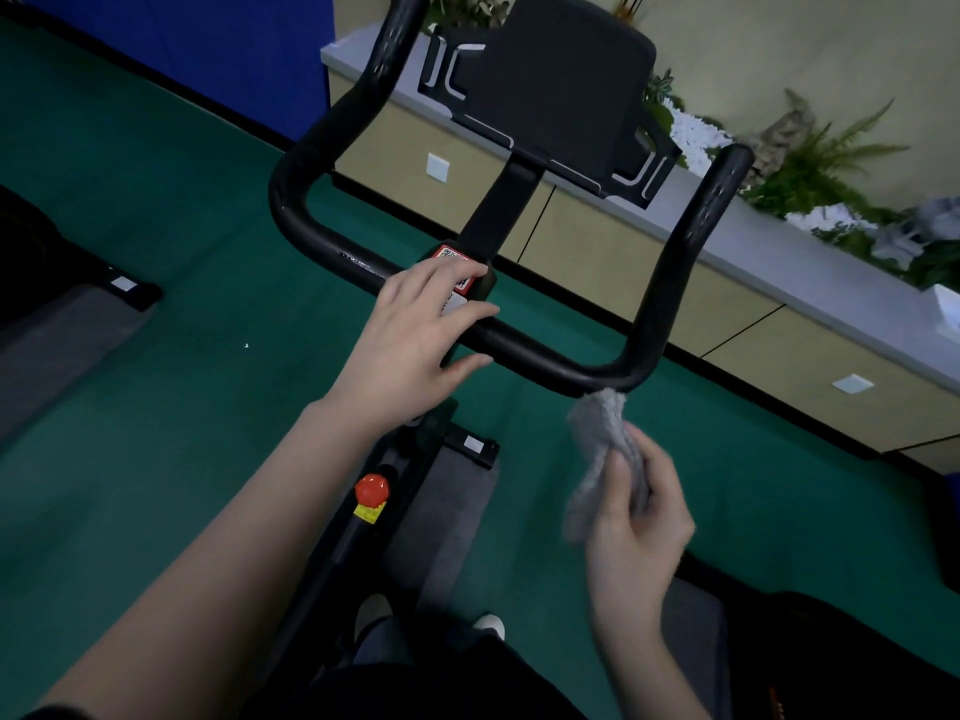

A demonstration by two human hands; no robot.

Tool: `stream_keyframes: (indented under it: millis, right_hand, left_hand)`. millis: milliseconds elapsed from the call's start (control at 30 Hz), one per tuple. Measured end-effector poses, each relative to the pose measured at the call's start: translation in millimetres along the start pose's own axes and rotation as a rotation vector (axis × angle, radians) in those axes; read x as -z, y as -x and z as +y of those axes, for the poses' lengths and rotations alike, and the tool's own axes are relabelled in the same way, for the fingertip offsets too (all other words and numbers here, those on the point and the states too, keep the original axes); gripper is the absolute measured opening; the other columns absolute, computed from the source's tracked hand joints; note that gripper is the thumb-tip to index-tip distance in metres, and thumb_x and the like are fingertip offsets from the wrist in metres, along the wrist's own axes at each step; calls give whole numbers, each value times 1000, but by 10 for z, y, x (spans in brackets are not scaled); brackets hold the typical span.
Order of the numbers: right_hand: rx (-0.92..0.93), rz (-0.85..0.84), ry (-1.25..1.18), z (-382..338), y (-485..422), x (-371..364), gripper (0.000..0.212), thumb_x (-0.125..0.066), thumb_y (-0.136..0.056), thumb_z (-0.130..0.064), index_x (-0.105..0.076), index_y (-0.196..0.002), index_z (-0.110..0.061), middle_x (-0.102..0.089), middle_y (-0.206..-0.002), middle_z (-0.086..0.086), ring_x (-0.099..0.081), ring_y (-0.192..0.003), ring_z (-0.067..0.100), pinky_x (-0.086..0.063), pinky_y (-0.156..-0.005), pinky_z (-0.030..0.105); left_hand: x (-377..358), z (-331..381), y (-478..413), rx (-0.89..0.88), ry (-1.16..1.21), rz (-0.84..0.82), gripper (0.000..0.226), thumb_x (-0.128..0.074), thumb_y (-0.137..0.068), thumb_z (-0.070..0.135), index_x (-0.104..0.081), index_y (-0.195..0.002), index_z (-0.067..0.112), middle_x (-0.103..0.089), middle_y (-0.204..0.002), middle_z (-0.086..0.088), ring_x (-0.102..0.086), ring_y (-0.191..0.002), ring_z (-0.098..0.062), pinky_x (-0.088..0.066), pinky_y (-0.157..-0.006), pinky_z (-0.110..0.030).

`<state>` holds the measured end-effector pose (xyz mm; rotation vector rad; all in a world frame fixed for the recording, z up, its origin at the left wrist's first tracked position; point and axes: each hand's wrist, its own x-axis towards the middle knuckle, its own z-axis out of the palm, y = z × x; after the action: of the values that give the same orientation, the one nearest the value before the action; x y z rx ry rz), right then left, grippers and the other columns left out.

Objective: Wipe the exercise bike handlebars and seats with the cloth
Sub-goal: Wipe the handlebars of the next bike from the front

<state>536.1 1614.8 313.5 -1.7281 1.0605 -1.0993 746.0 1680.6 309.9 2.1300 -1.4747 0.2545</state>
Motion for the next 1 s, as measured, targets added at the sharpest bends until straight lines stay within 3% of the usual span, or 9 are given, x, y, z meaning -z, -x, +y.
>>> stream_keyframes:
  millis: [133, 267, 333, 400, 467, 667, 800, 867, 1000]
  right_hand:
    - [-517, -10, -282, 36, 91, -204, 23, -47, -96, 0, -66, -103, -10, -71, -95, 5, -67, -93, 22, -51, -95, 44]
    - [-784, 23, -617, -123, 2, -652, 20, -43, -99, -2, -60, -109, 2, -68, -101, 13, -67, -96, 27, -53, -90, 47]
    - [-817, 62, -700, -218, -47, -884, 16, -42, -98, 1, -58, -101, 4, -64, -95, 16, -64, -88, 26, -51, -90, 42]
    - [-835, 63, -747, -295, -69, -1078, 19, -41, -98, 4, -55, -87, -2, -58, -80, 11, -57, -72, 19, -49, -78, 36]
    - [-854, 37, -785, -361, -62, -1204, 22, -43, -97, 4, -55, -82, -7, -57, -76, 7, -56, -69, 15, -48, -73, 31]
    - [-897, 7, -798, -399, -71, -1196, 19, -49, -94, 6, -60, -85, -6, -64, -84, 8, -62, -76, 16, -52, -85, 34]
    - [-919, 105, -836, -318, -150, -931, 21, -51, -92, 9, -60, -78, -4, -66, -75, 7, -65, -63, 11, -55, -70, 26]
    - [-899, 129, -843, -322, -153, -888, 19, -52, -92, 8, -60, -80, -4, -66, -77, 6, -65, -66, 11, -55, -71, 25]
    - [-897, 4, -796, -372, -97, -1035, 14, -51, -93, 6, -61, -87, -2, -65, -80, 8, -64, -70, 14, -55, -69, 24]
  left_hand:
    - [48, -13, -3, 20, 128, -7, 38, -68, -85, 29, -62, -119, 14, -46, -138, -5, -34, -133, -24, -21, -106, -36]
    - [106, -12, -21, 49, 239, -14, 26, -61, -91, 18, -65, -116, 11, -47, -137, -4, -32, -132, -22, -18, -105, -32]
    - [139, -16, -32, 67, 293, -27, 23, -57, -93, 14, -67, -114, 10, -48, -137, -3, -33, -132, -22, -21, -108, -36]
    - [182, -43, -44, 71, 342, -48, 24, -54, -95, 11, -67, -114, 10, -48, -138, -3, -35, -132, -22, -24, -111, -41]
    - [221, -76, -52, 62, 380, -69, 24, -51, -95, 8, -67, -114, 8, -49, -139, -3, -36, -133, -21, -25, -113, -42]
    - [232, -78, -54, 42, 415, -66, 24, -51, -95, 4, -68, -112, 4, -51, -137, -7, -38, -132, -24, -25, -114, -37]
    - [195, -79, -39, 40, 408, -37, 23, -52, -94, 6, -68, -111, 5, -52, -136, -7, -38, -132, -25, -26, -113, -39]
    - [179, -59, -37, 44, 365, -28, 21, -56, -93, 7, -69, -110, 4, -52, -135, -8, -39, -132, -27, -28, -111, -44]
    - [140, 50, -77, -33, 154, 27, 23, -60, -92, 18, -67, -111, 7, -54, -131, -8, -42, -129, -28, -30, -104, -41]
